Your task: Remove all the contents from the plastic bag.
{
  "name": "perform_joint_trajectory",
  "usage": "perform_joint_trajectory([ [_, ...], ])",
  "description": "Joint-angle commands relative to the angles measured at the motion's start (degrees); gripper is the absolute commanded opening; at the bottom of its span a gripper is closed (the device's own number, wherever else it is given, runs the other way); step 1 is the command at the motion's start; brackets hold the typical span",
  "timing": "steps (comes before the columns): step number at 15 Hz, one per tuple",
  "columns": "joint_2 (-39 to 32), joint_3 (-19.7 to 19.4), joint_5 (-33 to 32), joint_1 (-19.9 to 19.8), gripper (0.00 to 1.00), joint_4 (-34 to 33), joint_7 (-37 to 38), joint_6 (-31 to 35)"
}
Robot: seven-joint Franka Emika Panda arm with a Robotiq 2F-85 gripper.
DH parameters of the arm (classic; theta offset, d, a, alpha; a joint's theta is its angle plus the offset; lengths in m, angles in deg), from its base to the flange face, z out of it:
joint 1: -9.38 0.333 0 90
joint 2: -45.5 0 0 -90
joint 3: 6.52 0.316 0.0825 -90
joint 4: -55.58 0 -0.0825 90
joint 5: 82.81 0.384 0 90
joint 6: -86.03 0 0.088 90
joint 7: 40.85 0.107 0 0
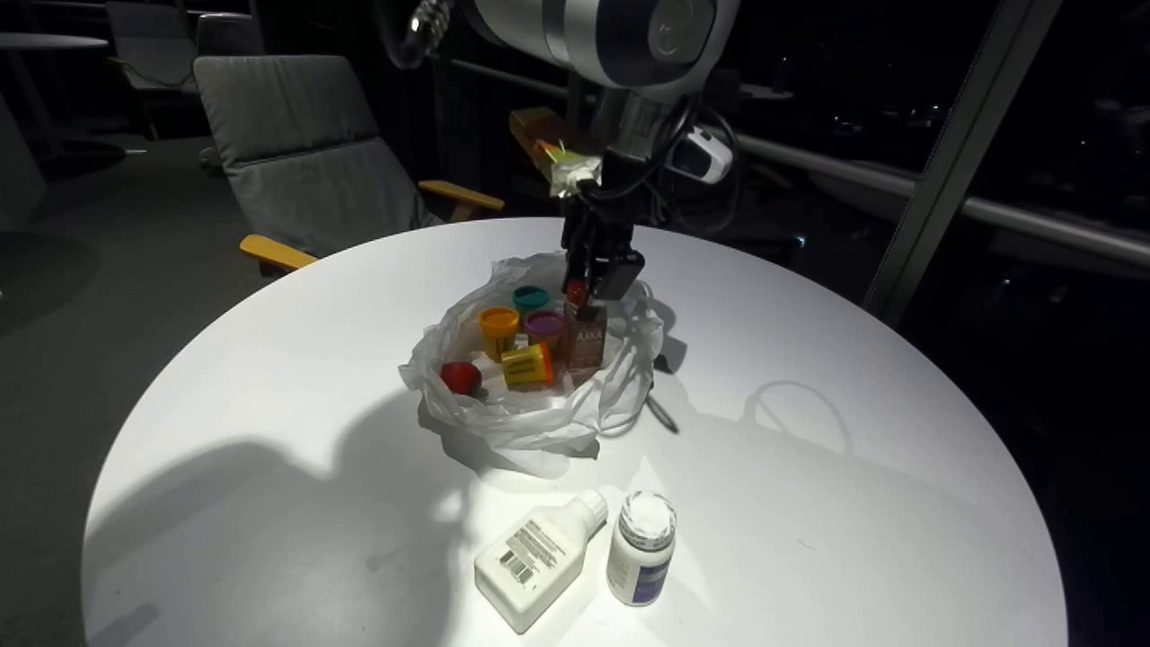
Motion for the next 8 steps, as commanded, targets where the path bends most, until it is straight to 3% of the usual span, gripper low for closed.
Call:
perform_joint_trajectory([
  [1,13.09,-0.92,-0.5,1.39,0.25,11.41,-0.4,1.66],
  [5,22.01,-3.02,-2.55,0.45,0.25,20.17,0.01,2.99],
  [8,22.52,-4.28,-1.56,-1.79,0.25,22.92,-1.83,3.63],
])
